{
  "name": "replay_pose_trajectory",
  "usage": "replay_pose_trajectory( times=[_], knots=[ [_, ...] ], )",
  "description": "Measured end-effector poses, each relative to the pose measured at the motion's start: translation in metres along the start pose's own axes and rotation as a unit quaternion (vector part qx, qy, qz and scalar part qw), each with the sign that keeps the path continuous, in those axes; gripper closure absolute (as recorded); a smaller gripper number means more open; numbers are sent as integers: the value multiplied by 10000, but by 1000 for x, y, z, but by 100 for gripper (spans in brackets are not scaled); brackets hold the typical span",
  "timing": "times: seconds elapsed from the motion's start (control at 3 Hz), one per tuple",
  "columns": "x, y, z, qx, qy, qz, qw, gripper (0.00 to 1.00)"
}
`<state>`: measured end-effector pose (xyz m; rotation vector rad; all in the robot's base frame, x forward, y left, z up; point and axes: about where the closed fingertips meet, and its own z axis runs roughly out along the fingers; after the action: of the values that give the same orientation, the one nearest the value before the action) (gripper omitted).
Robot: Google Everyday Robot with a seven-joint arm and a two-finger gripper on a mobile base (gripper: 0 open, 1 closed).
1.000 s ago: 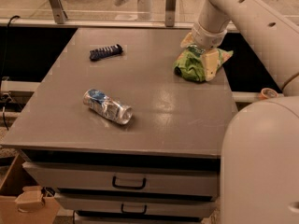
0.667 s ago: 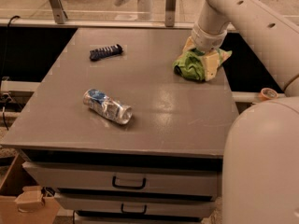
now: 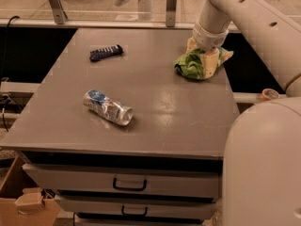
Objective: Pick green rice chip bag
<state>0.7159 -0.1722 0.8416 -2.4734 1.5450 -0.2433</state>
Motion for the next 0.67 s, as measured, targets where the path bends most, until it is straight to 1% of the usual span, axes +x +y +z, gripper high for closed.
replay_pose_trajectory(
  times=[0.33, 0.67],
  knots=[
    [-27, 2, -23, 93, -410, -1, 9991, 100],
    [-94, 4, -96, 439, -1520, -55, 9874, 100]
  ],
)
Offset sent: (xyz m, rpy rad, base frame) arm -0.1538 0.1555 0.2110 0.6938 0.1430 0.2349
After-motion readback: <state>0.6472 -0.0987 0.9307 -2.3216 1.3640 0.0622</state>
